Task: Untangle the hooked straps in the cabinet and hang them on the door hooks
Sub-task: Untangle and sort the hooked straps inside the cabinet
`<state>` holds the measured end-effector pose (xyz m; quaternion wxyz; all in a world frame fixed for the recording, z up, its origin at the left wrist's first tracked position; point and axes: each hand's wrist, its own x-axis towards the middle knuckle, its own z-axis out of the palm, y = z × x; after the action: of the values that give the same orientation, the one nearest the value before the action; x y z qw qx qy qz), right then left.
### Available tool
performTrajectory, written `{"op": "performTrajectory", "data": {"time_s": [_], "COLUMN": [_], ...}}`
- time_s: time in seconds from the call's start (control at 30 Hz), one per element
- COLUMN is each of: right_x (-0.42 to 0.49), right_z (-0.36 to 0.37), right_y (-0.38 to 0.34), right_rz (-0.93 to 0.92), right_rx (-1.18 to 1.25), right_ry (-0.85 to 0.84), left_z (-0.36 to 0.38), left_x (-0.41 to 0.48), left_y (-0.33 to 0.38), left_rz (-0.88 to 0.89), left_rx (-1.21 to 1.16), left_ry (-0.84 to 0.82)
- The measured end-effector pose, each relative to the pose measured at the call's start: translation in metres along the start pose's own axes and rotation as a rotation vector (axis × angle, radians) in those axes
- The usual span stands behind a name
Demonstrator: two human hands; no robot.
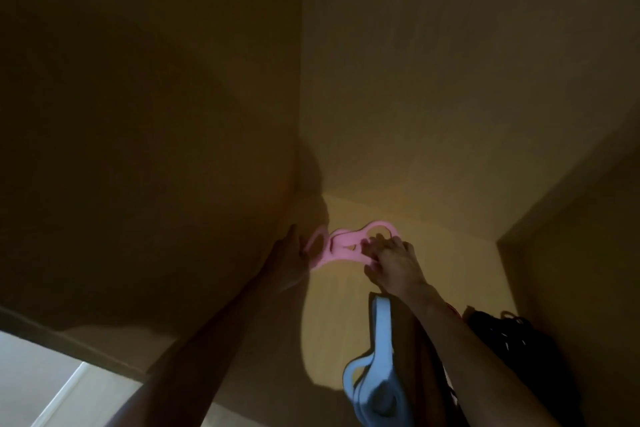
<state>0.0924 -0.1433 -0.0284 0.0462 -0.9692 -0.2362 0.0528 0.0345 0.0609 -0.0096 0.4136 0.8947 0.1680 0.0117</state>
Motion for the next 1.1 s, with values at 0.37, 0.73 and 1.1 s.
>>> {"op": "performTrajectory", "data": {"time_s": [0.37,0.73,1.1], "right_x": [-0.014,-0.027,-0.04], "right_z": [-0.084,-0.128,-0.16], "right_y": [-0.014,-0.017,-0.023], "right_rz": [-0.256,-0.302,0.361], "right_rx": [0.039,0.155,1.366], "right_ry": [0.14,0.599,0.181], "left_z": [-0.013,-0.023,-0.031], "left_x": [-0.012,-0.008,-0.01], "left_y": [0.065,0.11,0.133], "left_rz": [0.44,0.55,0.668], "left_rx": [-0.092,0.032,-0.165], "left_ry": [0.06,0.102,0.223]}}
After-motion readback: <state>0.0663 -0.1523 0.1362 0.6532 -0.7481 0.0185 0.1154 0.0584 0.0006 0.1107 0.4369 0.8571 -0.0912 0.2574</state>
